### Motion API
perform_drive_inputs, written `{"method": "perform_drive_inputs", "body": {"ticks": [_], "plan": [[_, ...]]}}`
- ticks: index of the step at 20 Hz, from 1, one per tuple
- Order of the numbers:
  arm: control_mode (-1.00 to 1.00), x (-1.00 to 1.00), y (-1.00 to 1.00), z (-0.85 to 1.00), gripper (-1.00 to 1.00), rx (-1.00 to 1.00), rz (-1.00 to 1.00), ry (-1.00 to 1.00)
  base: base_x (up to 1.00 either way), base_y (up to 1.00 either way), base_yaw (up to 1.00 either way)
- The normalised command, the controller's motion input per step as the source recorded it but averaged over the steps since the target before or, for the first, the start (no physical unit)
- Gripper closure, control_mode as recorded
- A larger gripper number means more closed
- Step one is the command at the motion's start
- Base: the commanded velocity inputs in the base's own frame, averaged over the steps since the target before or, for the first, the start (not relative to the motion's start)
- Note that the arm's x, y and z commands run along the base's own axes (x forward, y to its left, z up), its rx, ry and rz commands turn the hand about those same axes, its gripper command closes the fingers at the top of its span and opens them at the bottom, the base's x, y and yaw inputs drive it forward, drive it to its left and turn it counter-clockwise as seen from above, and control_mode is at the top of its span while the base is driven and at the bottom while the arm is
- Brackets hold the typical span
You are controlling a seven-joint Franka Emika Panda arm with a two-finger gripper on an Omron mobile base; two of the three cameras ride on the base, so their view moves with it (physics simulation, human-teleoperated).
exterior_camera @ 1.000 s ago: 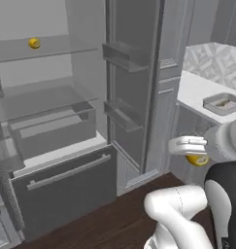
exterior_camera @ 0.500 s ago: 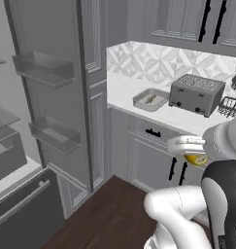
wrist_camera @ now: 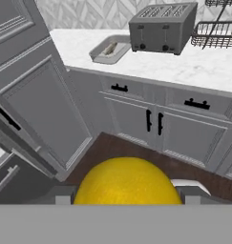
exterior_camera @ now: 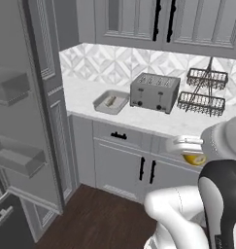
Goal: Place one lemon and one fish in each tupperware on the nearby counter, to pack two identical lunches.
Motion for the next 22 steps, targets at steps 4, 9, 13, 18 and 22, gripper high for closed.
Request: {"method": "perform_drive_inputs", "body": {"ticks": [4, 9, 13, 18, 22], "plan": [[1.0, 0.0, 0.0, 0.0, 1.0, 0.0, 0.0, 0.0, 0.79, 0.0, -0.03], [1.0, 0.0, 0.0, 0.0, 1.0, 0.0, 0.0, 0.0, 1.0, 0.0, -0.01], [1.0, 0.0, 0.0, 0.0, 1.0, 0.0, 0.0, 0.0, 0.99, 0.11, -0.01], [1.0, 0.0, 0.0, 0.0, 1.0, 0.0, 0.0, 0.0, 0.99, 0.04, -0.04], [1.0, 0.0, 0.0, 0.0, 1.0, 0.0, 0.0, 0.0, 0.84, 0.0, -0.07]]}}
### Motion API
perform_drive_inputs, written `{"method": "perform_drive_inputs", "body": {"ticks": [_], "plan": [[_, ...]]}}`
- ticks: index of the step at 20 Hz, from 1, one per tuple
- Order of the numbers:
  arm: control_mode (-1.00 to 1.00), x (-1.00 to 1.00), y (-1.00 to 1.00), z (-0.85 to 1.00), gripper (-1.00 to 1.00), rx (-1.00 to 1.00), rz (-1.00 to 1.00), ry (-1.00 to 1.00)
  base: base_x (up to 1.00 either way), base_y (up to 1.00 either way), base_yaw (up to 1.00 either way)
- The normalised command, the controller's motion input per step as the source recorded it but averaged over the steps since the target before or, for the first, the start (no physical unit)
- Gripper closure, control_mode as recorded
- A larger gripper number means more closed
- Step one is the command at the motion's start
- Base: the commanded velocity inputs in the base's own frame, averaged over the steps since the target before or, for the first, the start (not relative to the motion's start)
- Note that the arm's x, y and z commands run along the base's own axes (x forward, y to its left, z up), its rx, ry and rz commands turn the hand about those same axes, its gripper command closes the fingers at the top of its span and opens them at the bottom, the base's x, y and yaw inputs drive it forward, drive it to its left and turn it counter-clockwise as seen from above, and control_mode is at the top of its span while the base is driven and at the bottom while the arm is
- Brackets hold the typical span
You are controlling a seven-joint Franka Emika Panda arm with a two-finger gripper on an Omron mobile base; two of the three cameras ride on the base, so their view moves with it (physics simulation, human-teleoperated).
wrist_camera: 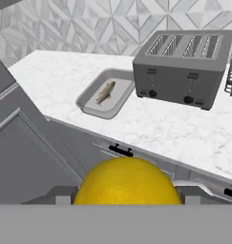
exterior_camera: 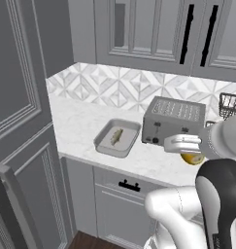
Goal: Place one lemon and one fish in each tupperware on the nearby counter, to pack two identical lunches.
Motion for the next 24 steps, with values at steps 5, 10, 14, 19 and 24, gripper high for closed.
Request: {"method": "perform_drive_inputs", "body": {"ticks": [5, 10, 14, 19, 24], "plan": [[-1.0, 0.73, 0.04, -0.19, 1.0, 0.0, -0.02, 0.0, 0.16, 0.0, -0.01], [-1.0, 1.0, 0.15, -0.38, 1.0, 0.0, 0.0, 0.0, 0.0, 0.0, 0.0], [-1.0, 0.99, 0.25, -0.54, 1.0, 0.0, 0.0, 0.0, 0.0, 0.0, 0.0], [-1.0, 1.0, 0.15, -0.44, 1.0, 0.01, 0.0, 0.05, 0.0, 0.0, 0.0], [-1.0, 0.93, 0.07, -0.34, 1.0, 0.0, 0.0, 0.1, 0.0, 0.0, 0.0]]}}
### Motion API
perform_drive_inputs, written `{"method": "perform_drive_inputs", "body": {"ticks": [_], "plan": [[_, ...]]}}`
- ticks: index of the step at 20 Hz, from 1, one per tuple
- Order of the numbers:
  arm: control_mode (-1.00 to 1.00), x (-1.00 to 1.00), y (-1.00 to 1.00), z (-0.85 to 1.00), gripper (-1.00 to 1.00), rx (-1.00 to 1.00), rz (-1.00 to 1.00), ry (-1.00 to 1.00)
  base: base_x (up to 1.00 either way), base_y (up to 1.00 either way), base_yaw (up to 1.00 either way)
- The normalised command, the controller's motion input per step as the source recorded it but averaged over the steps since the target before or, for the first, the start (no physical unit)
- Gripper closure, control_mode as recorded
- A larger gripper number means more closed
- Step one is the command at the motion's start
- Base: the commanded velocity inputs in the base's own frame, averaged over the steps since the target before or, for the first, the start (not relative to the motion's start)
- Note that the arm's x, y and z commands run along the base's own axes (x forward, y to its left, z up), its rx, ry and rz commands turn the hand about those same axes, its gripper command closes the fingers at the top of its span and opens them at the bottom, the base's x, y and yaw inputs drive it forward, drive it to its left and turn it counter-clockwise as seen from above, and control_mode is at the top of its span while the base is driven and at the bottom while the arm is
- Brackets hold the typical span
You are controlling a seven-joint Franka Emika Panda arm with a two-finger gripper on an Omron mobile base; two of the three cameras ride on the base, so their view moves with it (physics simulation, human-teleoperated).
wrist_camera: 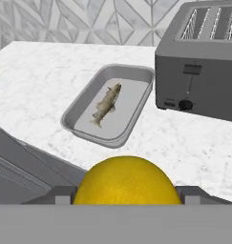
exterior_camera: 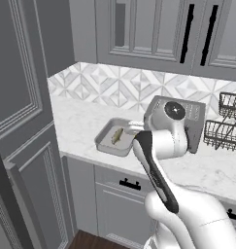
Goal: Place one lemon and one fish in each tupperware on the nearby counter, to pack two identical lunches.
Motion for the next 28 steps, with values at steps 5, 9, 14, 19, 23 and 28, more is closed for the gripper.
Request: {"method": "perform_drive_inputs", "body": {"ticks": [5, 9, 14, 19, 23, 28], "plan": [[-1.0, 0.73, 0.19, -0.3, 1.0, 0.0, 0.0, 0.09, 0.0, 0.0, 0.0], [-1.0, 0.76, 0.11, -0.32, 1.0, 0.0, 0.0, 0.07, 0.0, 0.0, 0.0], [-1.0, 0.79, 0.07, -0.47, 1.0, 0.0, 0.0, 0.09, 0.0, 0.0, 0.0], [-1.0, 0.75, 0.14, -0.4, 1.0, 0.0, 0.0, 0.09, 0.0, 0.0, 0.0], [-1.0, 0.78, 0.14, -0.37, 1.0, 0.0, 0.0, 0.08, 0.0, 0.0, 0.0], [-1.0, 0.76, 0.06, -0.41, 1.0, -0.02, -0.02, 0.06, 0.0, 0.0, 0.0]]}}
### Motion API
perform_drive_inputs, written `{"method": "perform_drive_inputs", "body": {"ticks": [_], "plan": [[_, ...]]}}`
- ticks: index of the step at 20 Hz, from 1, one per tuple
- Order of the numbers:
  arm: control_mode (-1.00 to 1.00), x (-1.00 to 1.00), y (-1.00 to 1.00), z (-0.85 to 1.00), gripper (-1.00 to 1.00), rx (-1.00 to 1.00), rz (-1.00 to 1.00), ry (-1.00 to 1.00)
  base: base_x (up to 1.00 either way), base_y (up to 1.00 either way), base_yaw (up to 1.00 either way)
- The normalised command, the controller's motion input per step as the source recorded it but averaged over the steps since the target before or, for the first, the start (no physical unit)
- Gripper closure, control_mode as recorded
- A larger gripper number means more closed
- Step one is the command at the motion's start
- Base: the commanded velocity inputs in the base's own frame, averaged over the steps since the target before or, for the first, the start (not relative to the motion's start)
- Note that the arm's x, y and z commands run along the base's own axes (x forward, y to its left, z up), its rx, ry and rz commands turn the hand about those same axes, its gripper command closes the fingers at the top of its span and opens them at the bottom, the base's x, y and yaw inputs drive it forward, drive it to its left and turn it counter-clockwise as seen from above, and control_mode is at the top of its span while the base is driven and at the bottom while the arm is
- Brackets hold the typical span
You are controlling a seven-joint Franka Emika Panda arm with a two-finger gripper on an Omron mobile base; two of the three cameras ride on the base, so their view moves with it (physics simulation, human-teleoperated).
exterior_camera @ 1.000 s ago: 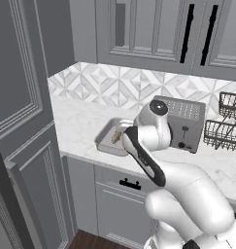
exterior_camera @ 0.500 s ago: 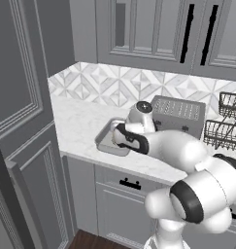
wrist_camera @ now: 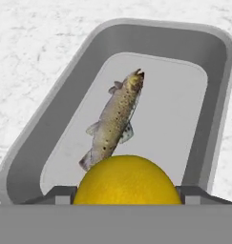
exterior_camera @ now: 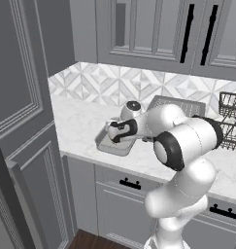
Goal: Place one lemon and one fish in each tupperware on the nearby counter, to pack two identical lunches.
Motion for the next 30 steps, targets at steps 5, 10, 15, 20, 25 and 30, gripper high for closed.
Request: {"method": "perform_drive_inputs", "body": {"ticks": [5, 10, 15, 20, 25, 30], "plan": [[-1.0, 0.41, 0.07, -0.48, 1.0, -0.06, -0.07, 0.01, 0.0, 0.0, 0.0], [-1.0, 0.51, 0.0, -0.21, -1.0, -0.02, -0.08, 0.01, 0.0, 0.0, 0.0], [-1.0, 0.12, 0.01, 0.07, -1.0, 0.0, -0.05, 0.0, 0.0, 0.0, 0.0], [-1.0, -0.07, -0.11, 0.22, -1.0, 0.0, -0.09, -0.01, 0.0, 0.0, 0.0], [-1.0, -0.58, -0.22, 0.83, -1.0, 0.0, -0.05, -0.13, 0.0, 0.0, 0.0], [-1.0, -0.98, -0.54, 0.63, -1.0, 0.07, -0.02, -0.14, 0.0, 0.0, 0.0]]}}
